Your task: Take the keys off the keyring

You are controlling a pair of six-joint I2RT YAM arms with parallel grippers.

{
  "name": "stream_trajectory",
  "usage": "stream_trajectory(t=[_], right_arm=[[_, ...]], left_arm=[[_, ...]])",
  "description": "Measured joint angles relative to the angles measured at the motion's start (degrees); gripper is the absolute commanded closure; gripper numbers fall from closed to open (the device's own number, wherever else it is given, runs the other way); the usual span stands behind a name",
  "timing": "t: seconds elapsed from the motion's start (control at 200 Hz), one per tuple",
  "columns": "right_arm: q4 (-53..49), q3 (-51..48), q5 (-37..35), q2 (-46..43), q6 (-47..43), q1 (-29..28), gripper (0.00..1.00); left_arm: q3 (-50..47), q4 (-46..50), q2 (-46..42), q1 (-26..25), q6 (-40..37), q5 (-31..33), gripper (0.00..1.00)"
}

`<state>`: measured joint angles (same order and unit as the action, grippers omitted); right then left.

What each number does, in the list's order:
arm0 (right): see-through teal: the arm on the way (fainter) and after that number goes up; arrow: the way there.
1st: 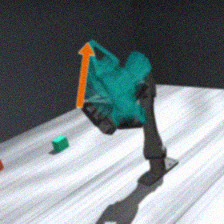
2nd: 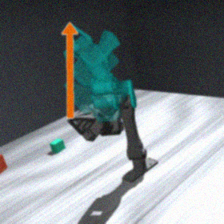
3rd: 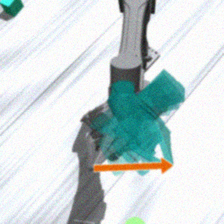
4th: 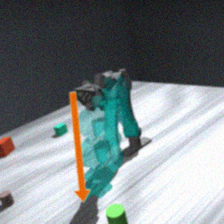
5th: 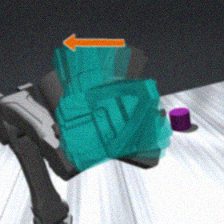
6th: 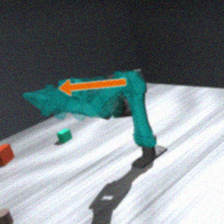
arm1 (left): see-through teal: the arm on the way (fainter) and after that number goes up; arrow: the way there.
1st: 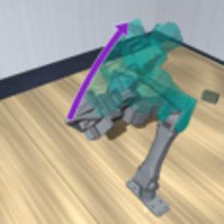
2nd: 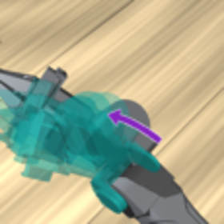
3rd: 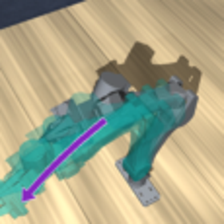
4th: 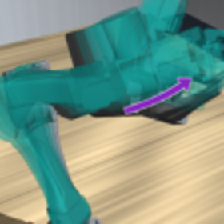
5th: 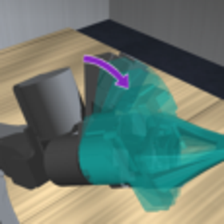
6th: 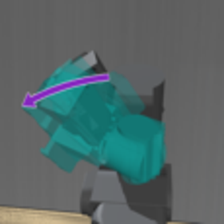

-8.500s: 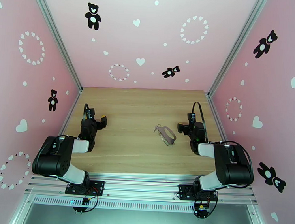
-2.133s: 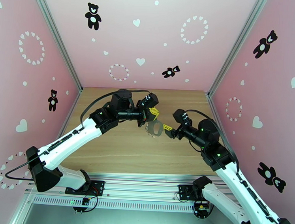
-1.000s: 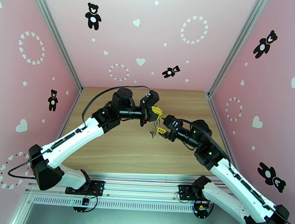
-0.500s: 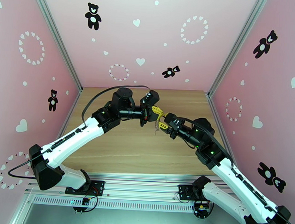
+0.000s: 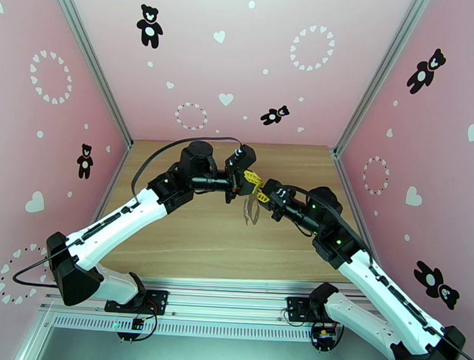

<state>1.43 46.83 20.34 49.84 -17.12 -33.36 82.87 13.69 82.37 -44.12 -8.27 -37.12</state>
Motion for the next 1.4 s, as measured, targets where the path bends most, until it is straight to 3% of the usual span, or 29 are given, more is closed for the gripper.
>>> stream_trajectory(t=[0.34,0.701,0.741,0.836,1.021,1.226,1.401], right_arm=[[-0.3,0.4,-1.7,-1.7,-0.1,0.0,1.0],[-6.3,4.9,-2.9,-2.0,1.2,-0.1,1.0],[-7.9,6.2,-2.6,-1.9,1.7,-0.2,1.0],[-12.8,11.3,-2.0,-0.3,2.8,-0.6,1.0],[-21.6,19.4,-4.0,3.4,5.0,-2.1,1.0],[-35.6,30.7,-10.0,10.9,7.1,-7.3,1.0],[-45.0,37.6,-15.0,16.9,11.3,-9.8,1.0]], left_arm=[[-0.3,-0.3,-0.1,0.0,0.0,0.0,1.0],[-5.2,-3.5,-4.0,0.1,0.2,4.2,1.0],[-6.6,-4.4,-4.9,0.1,0.6,4.9,0.89],[-9.6,-7.4,-6.5,0.1,1.4,6.6,0.75],[-18.5,-12.4,-12.4,1.2,4.3,10.1,0.55],[-27.9,-19.2,-20.1,1.3,7.3,14.1,0.45],[-33.0,-24.4,-20.4,0.5,9.5,18.2,0.37]])
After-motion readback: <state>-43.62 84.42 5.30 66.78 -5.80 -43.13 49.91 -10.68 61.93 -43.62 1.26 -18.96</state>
